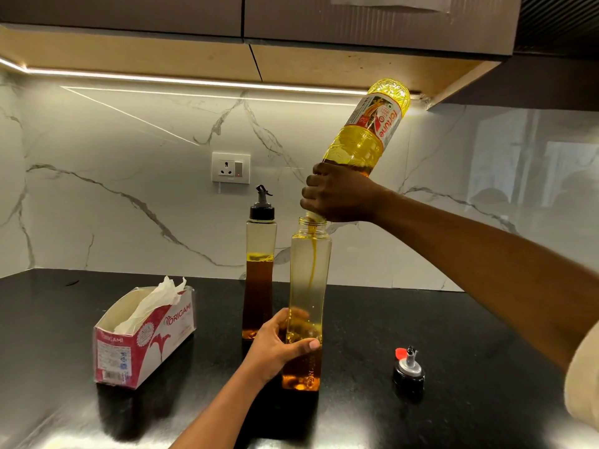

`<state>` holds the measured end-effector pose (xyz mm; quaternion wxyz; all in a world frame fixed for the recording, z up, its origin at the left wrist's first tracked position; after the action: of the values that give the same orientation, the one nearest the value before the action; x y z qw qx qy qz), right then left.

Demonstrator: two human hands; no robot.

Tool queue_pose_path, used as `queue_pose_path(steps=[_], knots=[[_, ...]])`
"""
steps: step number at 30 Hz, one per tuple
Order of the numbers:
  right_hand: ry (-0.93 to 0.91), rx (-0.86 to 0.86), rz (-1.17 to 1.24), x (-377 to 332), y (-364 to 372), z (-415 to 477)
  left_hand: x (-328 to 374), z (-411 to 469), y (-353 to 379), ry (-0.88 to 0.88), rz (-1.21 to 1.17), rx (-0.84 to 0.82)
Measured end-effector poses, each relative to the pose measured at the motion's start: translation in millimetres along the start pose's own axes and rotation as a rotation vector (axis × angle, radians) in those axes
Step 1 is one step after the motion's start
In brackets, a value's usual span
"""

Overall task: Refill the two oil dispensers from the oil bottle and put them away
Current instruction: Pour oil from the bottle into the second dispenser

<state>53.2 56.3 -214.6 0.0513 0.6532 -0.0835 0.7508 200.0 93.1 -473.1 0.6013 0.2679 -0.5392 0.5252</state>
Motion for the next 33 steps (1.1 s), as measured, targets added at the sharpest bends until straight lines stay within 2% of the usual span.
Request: queue_pose_path(steps=[33], knots=[[-0.032,0.046,0.02,0.4,-1.1,0.3,1.9,-1.2,2.2,0.034,-0.041,0.012]])
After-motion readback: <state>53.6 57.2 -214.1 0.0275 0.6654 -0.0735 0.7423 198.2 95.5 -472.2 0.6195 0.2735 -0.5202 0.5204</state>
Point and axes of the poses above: each hand's wrist, its own z-axis towards the middle knuckle, its own y-axis out of the palm, x = y × z, the point moved 1 cm from there along z, towards the middle knuckle, and after that the axes turned 11 degrees about -x, right-handed, at the moved point
